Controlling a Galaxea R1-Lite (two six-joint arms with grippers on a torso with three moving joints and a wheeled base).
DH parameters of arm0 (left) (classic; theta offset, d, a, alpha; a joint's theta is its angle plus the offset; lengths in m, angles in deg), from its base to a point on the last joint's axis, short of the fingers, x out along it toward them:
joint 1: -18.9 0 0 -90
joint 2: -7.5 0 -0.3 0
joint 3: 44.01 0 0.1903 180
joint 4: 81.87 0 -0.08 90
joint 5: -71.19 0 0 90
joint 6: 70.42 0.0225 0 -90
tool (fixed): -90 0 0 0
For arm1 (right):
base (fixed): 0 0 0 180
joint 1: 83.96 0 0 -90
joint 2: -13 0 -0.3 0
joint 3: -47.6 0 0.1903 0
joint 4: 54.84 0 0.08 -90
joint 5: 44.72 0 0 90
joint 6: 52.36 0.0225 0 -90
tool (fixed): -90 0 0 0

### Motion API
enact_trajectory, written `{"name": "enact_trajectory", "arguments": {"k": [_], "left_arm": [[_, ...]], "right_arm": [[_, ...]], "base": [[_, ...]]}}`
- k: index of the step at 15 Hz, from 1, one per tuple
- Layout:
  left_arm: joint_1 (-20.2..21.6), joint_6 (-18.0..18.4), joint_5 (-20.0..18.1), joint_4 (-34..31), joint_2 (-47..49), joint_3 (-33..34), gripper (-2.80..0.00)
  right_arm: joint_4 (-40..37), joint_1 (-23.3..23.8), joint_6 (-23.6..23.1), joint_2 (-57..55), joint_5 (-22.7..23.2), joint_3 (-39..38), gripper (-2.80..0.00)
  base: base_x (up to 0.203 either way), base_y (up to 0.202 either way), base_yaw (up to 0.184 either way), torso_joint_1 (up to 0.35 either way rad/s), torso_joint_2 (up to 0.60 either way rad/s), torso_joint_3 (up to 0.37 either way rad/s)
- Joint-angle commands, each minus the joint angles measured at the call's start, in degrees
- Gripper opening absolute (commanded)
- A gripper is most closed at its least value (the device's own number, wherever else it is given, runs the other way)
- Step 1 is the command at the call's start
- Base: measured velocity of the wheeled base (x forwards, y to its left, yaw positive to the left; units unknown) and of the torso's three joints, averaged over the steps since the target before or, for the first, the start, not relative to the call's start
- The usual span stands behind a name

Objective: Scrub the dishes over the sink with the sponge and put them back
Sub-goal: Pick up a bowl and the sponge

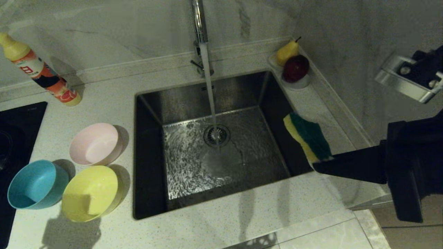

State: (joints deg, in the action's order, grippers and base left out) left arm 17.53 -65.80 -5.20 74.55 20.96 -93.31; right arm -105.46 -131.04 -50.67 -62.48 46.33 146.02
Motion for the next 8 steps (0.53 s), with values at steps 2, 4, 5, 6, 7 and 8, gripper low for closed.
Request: {"name": "enact_trajectory", "arguments": {"k": [2, 4, 5, 6, 7, 8], "left_arm": [[0.0, -1.0, 11.1, 0.0, 17.4, -9.4, -2.8], [0.0, -2.4, 15.7, 0.2, 26.5, -13.2, -2.8], [0.1, -3.2, 16.9, 0.2, 31.2, -15.2, -2.8], [0.3, -4.5, 18.0, 0.2, 36.4, -17.6, -2.8], [0.5, -5.8, 19.2, 0.3, 41.7, -20.6, -2.8], [0.7, -7.0, 20.2, 0.3, 46.8, -24.0, -2.8]], "right_arm": [[-0.3, 0.0, 0.0, 0.8, 0.0, 1.2, -2.8], [-0.3, 0.0, 0.0, 0.8, 0.0, 1.0, -2.8], [-0.3, 0.0, 0.1, 0.4, -0.1, 0.7, -2.8], [-0.3, 0.0, 0.2, 0.1, -0.2, 0.8, -2.8], [-0.3, 0.0, 0.2, 0.0, -0.2, 1.0, -2.8], [-0.2, 0.0, 0.1, -0.4, -0.2, 1.0, -2.8]], "base": [[0.0, 0.0, 0.0, 0.0, 0.0, 0.0], [0.0, 0.0, 0.0, 0.0, 0.0, 0.0], [0.0, 0.0, 0.0, 0.0, 0.0, 0.0], [0.0, 0.0, 0.0, 0.0, 0.0, 0.0], [0.0, 0.0, 0.0, 0.0, 0.0, 0.0], [0.0, 0.0, 0.0, 0.0, 0.0, 0.0]]}}
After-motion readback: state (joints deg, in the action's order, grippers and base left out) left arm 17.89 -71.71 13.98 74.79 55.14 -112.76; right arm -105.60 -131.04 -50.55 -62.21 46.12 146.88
